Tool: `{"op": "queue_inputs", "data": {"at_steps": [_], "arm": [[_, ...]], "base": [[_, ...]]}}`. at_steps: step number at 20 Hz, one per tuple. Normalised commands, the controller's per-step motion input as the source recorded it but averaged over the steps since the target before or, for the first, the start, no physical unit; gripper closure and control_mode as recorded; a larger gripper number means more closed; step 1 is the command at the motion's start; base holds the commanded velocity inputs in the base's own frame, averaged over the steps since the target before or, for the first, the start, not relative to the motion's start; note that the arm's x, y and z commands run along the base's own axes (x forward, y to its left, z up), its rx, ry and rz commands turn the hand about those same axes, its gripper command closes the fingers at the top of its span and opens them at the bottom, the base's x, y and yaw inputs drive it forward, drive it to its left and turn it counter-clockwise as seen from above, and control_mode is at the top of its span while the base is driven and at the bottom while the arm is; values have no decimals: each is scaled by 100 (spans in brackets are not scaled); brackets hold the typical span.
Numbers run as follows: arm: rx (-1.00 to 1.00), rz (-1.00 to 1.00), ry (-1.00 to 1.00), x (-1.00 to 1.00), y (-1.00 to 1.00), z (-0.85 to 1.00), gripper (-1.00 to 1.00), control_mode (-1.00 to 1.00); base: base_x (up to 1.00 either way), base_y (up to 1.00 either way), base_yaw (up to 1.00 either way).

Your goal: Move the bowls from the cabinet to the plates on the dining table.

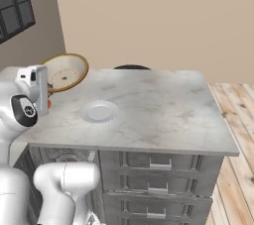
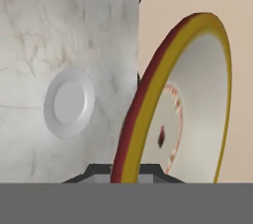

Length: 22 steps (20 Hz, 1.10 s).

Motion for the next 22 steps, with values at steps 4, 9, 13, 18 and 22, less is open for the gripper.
{"op": "queue_inputs", "data": {"at_steps": [4, 9, 13, 18, 22], "arm": [[1, 8, 11, 25, 43, -25, 100, -100], [0, 5, 9, 21, 50, -36, 100, -100], [-3, 5, 11, 30, 39, -48, 100, -100], [-5, 7, 10, 34, 30, -47, 100, -100], [-7, 6, 4, 17, 42, -25, 100, -100]], "base": [[0, 0, 0], [0, 0, 0], [0, 0, 0], [0, 0, 0], [0, 0, 0]]}}
